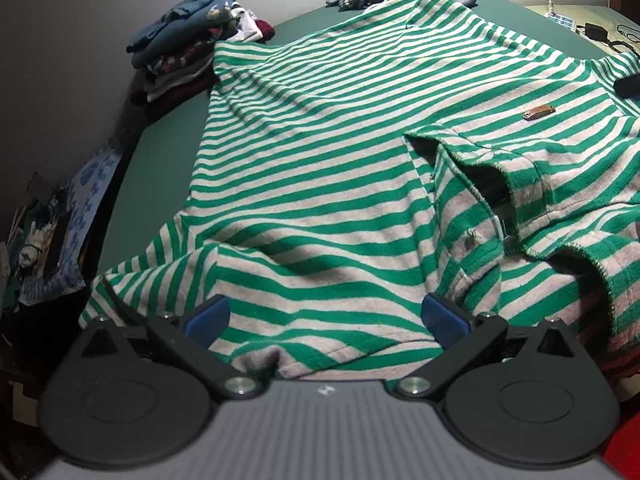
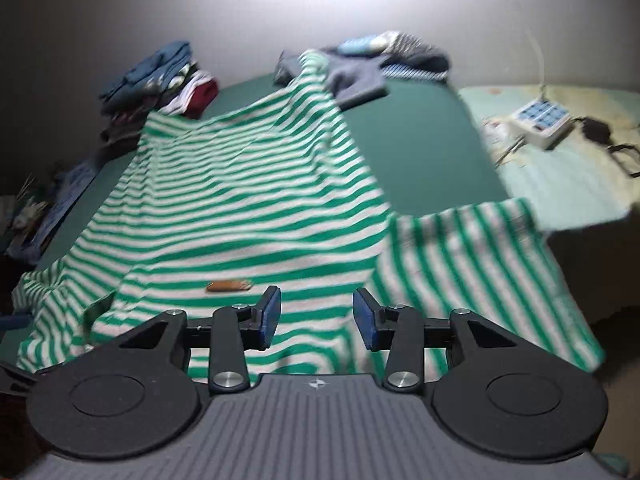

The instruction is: Fold clothes

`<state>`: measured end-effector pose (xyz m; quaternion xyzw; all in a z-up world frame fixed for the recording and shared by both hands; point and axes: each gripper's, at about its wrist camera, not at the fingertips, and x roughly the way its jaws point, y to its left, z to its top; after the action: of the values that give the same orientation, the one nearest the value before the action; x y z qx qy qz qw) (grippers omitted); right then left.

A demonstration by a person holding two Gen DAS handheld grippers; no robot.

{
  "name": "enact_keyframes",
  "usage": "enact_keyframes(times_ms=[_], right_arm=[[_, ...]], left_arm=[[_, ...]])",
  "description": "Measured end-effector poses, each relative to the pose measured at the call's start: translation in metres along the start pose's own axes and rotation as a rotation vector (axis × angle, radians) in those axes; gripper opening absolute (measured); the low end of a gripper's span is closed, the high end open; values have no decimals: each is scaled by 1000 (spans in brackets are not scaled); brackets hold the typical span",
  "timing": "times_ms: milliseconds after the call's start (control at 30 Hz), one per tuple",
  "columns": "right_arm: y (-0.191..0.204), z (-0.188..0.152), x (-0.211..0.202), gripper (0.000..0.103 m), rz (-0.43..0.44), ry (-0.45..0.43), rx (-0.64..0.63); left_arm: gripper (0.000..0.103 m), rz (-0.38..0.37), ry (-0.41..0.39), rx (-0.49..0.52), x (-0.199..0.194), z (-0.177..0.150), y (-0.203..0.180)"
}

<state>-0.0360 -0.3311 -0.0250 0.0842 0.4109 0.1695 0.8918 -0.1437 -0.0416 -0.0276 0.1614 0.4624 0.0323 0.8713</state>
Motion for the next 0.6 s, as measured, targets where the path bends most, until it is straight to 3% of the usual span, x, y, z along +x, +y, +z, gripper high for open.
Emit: enact_keyframes(times_ms=[67, 200, 300, 333, 367, 467, 500, 567, 600], right_arm=[[10, -7, 13, 43, 52, 65, 4], [17, -15, 10, 28, 9, 89, -95], [18, -16, 8, 28, -49, 112, -166], [19, -16, 10, 28, -54, 115, -184], [23, -17, 10, 33, -62, 119, -209], [39, -19, 18, 69, -60, 148, -268], [45, -20, 20, 75, -61, 154, -264], [53, -22, 22, 75, -85, 140, -250], [56, -22, 22, 63, -117, 127, -238]], left_arm=[[102, -10, -1, -38, -4, -4, 3], [102, -55, 2, -125, -11, -11, 13], [102, -120, -12, -178, -22, -15, 32], [102, -109, -32, -197, -26, -17, 42], [102, -82, -48, -223, -27, -19, 55], [102, -20, -10, -330, -12, -23, 103], [101, -9, 3, -366, -5, -25, 117], [101, 16, 25, -424, 9, -29, 142], [99, 39, 30, -424, 13, -29, 149]])
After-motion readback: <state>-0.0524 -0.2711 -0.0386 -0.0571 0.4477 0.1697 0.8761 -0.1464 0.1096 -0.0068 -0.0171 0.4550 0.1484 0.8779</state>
